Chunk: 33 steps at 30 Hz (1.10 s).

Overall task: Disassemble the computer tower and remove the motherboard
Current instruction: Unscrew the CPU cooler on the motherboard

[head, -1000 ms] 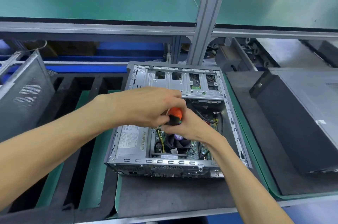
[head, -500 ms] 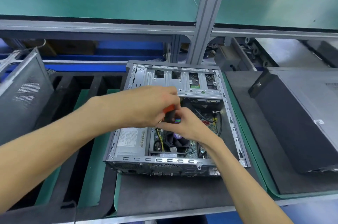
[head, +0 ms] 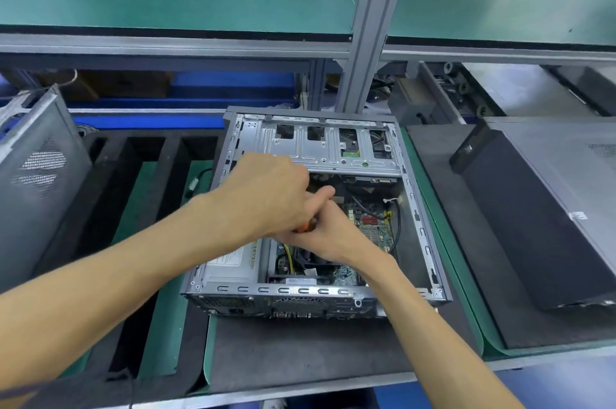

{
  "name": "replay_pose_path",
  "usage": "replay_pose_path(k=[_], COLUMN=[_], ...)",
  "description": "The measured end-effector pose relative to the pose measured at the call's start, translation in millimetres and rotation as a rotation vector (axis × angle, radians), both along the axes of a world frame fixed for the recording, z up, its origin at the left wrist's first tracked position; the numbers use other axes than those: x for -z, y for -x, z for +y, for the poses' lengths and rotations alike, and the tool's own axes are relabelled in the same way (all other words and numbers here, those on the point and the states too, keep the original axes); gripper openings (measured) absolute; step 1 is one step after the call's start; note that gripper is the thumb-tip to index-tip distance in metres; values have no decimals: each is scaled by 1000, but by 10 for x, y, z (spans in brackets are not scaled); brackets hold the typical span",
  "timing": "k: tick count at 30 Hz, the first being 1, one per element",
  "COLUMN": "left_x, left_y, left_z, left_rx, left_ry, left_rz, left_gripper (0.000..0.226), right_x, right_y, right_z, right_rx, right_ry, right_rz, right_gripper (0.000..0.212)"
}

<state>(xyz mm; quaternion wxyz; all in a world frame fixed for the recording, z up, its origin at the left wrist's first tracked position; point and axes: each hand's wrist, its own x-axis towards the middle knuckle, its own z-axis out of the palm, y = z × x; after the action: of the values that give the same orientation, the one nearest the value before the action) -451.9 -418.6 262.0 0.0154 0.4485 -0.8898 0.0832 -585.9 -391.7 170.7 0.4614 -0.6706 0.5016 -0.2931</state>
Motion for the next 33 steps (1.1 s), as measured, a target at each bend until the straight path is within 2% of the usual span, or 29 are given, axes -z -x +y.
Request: replay_pose_path(k=[1,2,4,5,6,7,8,9,12,14,17,20,23,28,31,33], left_x=[9,6,16,93,210,354,539,737,1234,1407,1476,1511,1532,1494,1550,1553], left_y=[-18,-64,-158,-168,-153,-116,-72,-23,156,295,388,374,378,381,361,360], left_z=[0,-49,-199,-274,-313,-316,-305,-269,-180,-196,-281,-314,-348,-431,-409,-428], left_rx=[-29,-65,-148,-166,-173,-156,-110,-47,144,215,205,197,179,207,257,221], left_ry=[-100,-299,-864,-991,-967,-827,-672,-577,-461,-432,-438,-431,-430,-429,-353,-385], left_rz=[12,42,281,418,489,463,372,260,-68,-152,-118,-78,-62,-74,-101,-91], left_gripper=[82,92,100,94,81,65,50,45,100,114,104,97,98,95,92,100], right_x=[25,48,72,69,67,65,65,69,95,145,196,179,187,267,275,292], right_y=[15,47,168,245,336,436,551,664,868,874,828,838,854,818,792,784], right_z=[17,35,30,12,-13,-48,-91,-132,-226,-245,-235,-240,-221,-211,-206,-203], right_rx=[-7,-11,58,156,304,490,683,840,1023,997,921,926,942,879,778,723], right_ry=[-10,-6,26,46,62,71,75,81,119,137,162,184,198,254,210,159], right_rz=[0,-8,-78,-140,-211,-296,-392,-496,-750,-745,-639,-671,-684,-445,-412,-413], right_gripper=[30,30,20,16,18,22,26,29,32,36,35,38,34,45,35,43])
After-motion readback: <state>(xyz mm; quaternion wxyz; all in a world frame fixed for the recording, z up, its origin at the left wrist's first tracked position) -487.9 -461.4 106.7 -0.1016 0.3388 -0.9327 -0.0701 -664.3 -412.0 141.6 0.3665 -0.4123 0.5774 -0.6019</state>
